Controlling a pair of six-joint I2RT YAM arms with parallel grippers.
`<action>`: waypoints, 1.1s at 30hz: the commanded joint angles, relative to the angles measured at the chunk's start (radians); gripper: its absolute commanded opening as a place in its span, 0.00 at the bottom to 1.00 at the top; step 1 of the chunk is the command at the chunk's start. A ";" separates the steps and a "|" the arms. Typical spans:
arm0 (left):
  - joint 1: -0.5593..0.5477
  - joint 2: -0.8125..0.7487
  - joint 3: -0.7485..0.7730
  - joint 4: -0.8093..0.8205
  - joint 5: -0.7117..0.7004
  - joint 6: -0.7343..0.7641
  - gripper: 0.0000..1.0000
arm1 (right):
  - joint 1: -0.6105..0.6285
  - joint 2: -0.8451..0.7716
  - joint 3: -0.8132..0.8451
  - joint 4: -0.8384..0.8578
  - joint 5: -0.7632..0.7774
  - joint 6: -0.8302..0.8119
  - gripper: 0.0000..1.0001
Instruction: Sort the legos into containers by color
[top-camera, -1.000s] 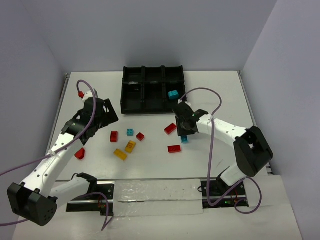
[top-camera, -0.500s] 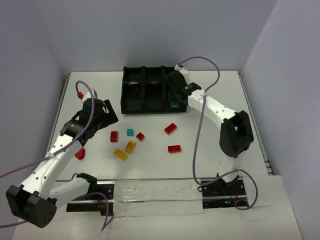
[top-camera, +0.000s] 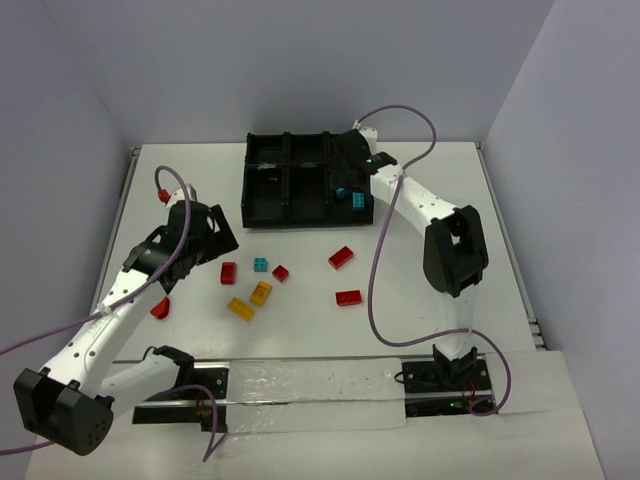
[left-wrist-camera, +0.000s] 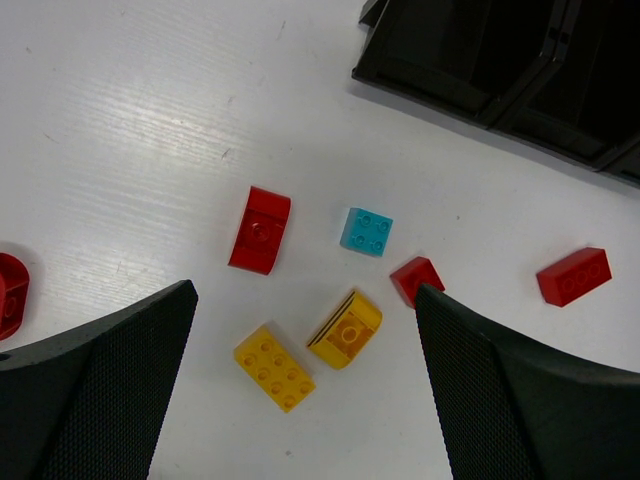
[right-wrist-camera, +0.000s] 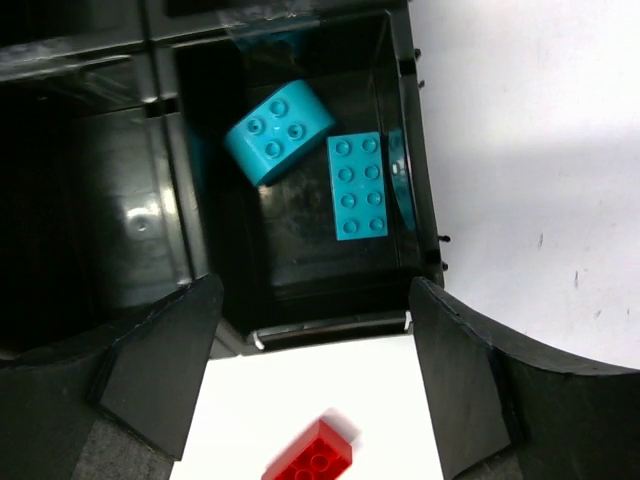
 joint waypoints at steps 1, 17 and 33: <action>-0.002 0.005 -0.018 0.021 0.010 -0.034 0.98 | 0.036 -0.124 -0.002 0.000 0.003 -0.025 0.82; 0.027 0.006 0.028 -0.098 -0.150 -0.175 0.98 | 0.482 -0.057 -0.067 0.014 -0.086 0.116 0.94; 0.098 -0.064 0.006 -0.076 -0.090 -0.183 0.98 | 0.521 0.220 0.157 -0.020 -0.149 0.169 0.89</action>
